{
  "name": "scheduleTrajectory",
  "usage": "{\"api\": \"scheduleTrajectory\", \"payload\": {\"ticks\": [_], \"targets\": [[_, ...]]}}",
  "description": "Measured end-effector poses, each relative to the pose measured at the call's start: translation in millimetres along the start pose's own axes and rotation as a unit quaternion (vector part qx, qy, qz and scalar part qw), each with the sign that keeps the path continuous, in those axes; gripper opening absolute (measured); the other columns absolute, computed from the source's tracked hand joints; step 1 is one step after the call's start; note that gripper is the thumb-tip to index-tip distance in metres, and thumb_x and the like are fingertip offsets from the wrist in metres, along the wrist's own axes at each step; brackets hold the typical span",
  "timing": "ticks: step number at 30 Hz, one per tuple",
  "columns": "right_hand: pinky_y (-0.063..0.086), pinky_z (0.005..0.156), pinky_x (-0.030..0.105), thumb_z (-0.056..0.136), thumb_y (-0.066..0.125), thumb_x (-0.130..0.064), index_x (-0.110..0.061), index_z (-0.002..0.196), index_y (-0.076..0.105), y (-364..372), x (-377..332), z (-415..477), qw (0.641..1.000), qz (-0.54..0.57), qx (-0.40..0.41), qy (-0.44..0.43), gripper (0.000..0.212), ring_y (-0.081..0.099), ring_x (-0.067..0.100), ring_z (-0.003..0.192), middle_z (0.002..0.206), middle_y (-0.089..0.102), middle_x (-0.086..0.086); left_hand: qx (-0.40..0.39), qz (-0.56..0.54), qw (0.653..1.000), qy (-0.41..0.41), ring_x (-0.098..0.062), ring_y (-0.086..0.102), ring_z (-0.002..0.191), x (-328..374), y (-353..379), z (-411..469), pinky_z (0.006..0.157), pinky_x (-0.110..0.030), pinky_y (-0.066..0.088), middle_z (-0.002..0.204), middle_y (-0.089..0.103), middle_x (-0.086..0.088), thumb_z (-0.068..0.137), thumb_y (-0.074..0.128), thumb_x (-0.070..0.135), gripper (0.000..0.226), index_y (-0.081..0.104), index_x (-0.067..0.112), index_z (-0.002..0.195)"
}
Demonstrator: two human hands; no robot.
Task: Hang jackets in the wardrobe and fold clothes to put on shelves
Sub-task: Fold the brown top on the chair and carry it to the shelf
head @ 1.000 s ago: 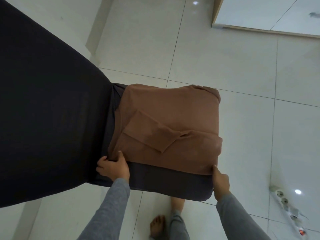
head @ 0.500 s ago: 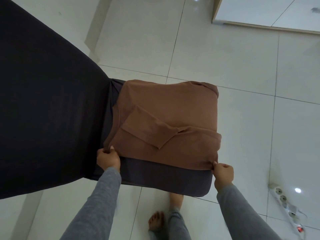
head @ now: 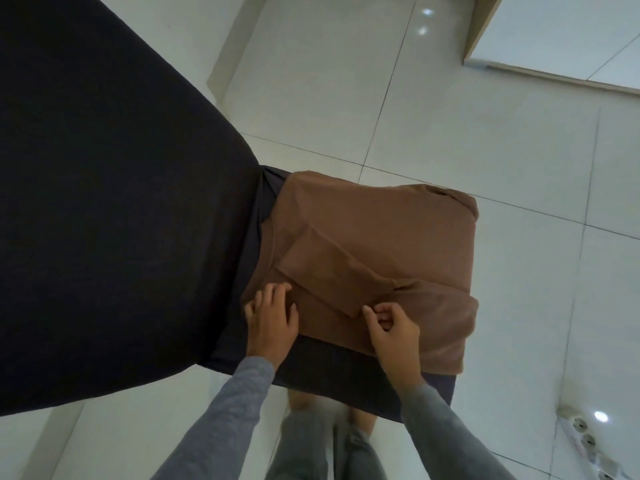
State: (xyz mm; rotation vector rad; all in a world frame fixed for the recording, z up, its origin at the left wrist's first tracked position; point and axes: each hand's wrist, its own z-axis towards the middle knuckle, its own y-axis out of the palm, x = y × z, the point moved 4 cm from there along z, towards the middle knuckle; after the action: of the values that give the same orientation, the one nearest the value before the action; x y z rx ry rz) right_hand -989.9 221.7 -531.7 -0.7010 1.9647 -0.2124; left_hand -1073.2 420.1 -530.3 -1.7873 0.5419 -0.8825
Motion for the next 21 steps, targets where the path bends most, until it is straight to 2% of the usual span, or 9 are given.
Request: {"api": "scheduleTrajectory", "payload": {"ticks": [3,6,9,11,13,15,17,19,21], "targets": [[0.055,0.065,0.041,0.078,0.073,-0.039,-0.017,0.076,0.059,19.4,-5.3,12.4,0.994,0.028,0.011,0.106,0.027,0.064,0.017,0.065,0.064,0.065,-0.002,0.000,-0.018,1.000,0.026,-0.029,0.050,0.112,1.7,-6.0,25.8,0.090,-0.047,0.039,0.124,0.051,-0.009,0.073,0.073,0.024,0.056,0.051,0.015,0.124],[0.057,0.071,0.047,0.083,0.070,-0.022,-0.012,0.067,0.050,22.7,-12.3,26.0,0.984,0.054,0.000,0.167,0.028,0.059,0.020,0.064,0.067,0.059,0.009,-0.039,0.021,0.992,0.117,-0.028,0.037,0.129,10.3,-13.9,53.4,0.100,-0.049,0.032,0.142,0.037,-0.008,0.073,0.071,0.032,0.077,0.036,0.023,0.141],[0.055,0.066,0.036,0.092,0.056,-0.013,-0.014,0.076,0.043,21.1,-26.7,40.5,0.973,0.129,0.003,0.194,0.021,0.053,0.018,0.075,0.085,0.051,0.013,-0.134,0.066,0.963,0.225,-0.021,0.006,0.143,22.6,-11.5,79.4,0.113,-0.051,0.012,0.155,0.012,-0.002,0.079,0.061,0.043,0.081,0.019,0.032,0.147],[0.055,0.054,0.027,0.095,0.049,-0.012,-0.017,0.078,0.037,17.8,-38.8,51.0,0.960,0.176,0.021,0.218,0.022,0.047,0.012,0.073,0.084,0.044,0.006,-0.193,0.098,0.933,0.286,-0.018,-0.010,0.144,29.0,-6.2,92.0,0.114,-0.055,0.000,0.157,-0.001,0.002,0.076,0.060,0.051,0.086,0.015,0.034,0.148],[0.056,0.051,0.027,0.095,0.049,-0.011,-0.017,0.083,0.037,13.3,-44.0,62.0,0.944,0.217,0.042,0.245,0.019,0.046,0.010,0.075,0.087,0.040,0.002,-0.244,0.127,0.907,0.319,-0.017,-0.017,0.143,31.5,-1.1,101.2,0.113,-0.058,-0.009,0.157,-0.008,0.005,0.074,0.060,0.053,0.090,0.012,0.033,0.148],[0.053,0.057,0.028,0.093,0.055,-0.010,-0.015,0.096,0.040,7.6,-47.5,71.5,0.932,0.252,0.058,0.255,0.016,0.049,0.011,0.079,0.093,0.043,0.004,-0.257,0.138,0.901,0.322,-0.016,-0.011,0.145,30.7,0.2,110.0,0.113,-0.055,-0.010,0.157,-0.001,0.005,0.078,0.060,0.049,0.084,0.016,0.030,0.148],[0.052,0.056,0.025,0.089,0.061,-0.010,-0.010,0.108,0.040,4.5,-47.9,80.0,0.924,0.286,0.053,0.248,0.029,0.053,0.015,0.079,0.100,0.049,0.011,-0.228,0.110,0.913,0.320,-0.014,0.000,0.145,32.7,-3.0,116.4,0.117,-0.047,-0.007,0.156,0.014,0.004,0.086,0.056,0.041,0.066,0.030,0.026,0.145],[0.052,0.056,0.022,0.087,0.063,-0.006,-0.009,0.114,0.040,2.9,-51.8,85.0,0.912,0.331,0.059,0.236,0.036,0.056,0.016,0.080,0.106,0.050,0.015,-0.179,0.035,0.935,0.305,-0.015,0.014,0.144,37.4,-7.4,123.7,0.119,-0.037,0.000,0.151,0.033,0.000,0.091,0.052,0.026,0.045,0.048,0.017,0.135],[0.052,0.065,0.021,0.088,0.060,0.001,-0.007,0.116,0.038,2.3,-55.2,88.5,0.889,0.382,0.082,0.240,0.036,0.056,0.014,0.083,0.103,0.050,0.014,-0.129,-0.057,0.957,0.252,-0.019,0.033,0.137,40.0,-14.5,133.0,0.118,-0.034,0.009,0.135,0.053,-0.006,0.090,0.053,0.016,0.031,0.060,0.010,0.120]]}}
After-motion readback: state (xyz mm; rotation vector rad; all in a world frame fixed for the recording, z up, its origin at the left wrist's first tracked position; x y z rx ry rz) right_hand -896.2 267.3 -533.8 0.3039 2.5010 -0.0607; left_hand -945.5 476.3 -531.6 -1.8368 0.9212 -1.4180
